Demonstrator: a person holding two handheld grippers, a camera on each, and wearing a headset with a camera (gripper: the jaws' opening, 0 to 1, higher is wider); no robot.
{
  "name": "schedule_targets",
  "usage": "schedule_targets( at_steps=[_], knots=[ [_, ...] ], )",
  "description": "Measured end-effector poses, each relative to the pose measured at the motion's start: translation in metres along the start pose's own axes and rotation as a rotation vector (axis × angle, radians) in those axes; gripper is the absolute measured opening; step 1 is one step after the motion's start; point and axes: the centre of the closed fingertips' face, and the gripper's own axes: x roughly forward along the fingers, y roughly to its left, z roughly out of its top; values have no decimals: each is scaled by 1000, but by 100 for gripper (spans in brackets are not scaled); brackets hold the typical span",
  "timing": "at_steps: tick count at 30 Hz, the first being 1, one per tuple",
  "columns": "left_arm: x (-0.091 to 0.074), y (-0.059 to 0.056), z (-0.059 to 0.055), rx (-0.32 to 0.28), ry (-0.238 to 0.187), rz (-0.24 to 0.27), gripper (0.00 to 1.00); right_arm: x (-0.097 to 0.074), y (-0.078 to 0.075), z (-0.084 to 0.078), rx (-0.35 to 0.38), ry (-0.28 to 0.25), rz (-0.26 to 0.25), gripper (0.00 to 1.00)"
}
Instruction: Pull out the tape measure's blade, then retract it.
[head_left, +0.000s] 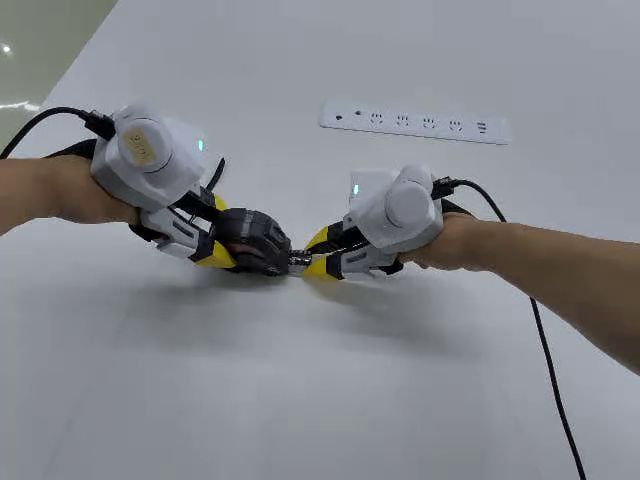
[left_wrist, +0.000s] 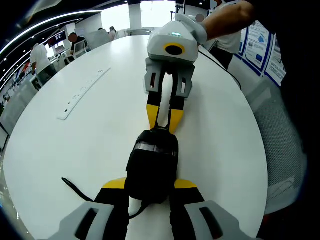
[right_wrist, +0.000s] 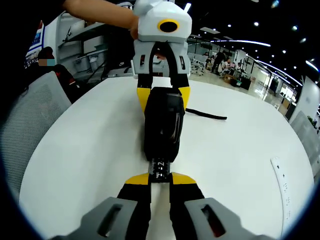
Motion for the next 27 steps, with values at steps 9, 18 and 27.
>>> schedule_targets(
  at_steps=[9, 18, 27],
  knots=[
    [0, 0, 0, -6, 0, -1, 28, -8, 1, -5, -1, 11, 3, 12],
    [0, 1, 0, -11, -1, -2, 28, -16, 1, -12, -1, 22, 5, 12],
    [0, 1, 0, -11, 0, -2, 28, -19, 1, -14, -1, 25, 6, 12]
  ],
)
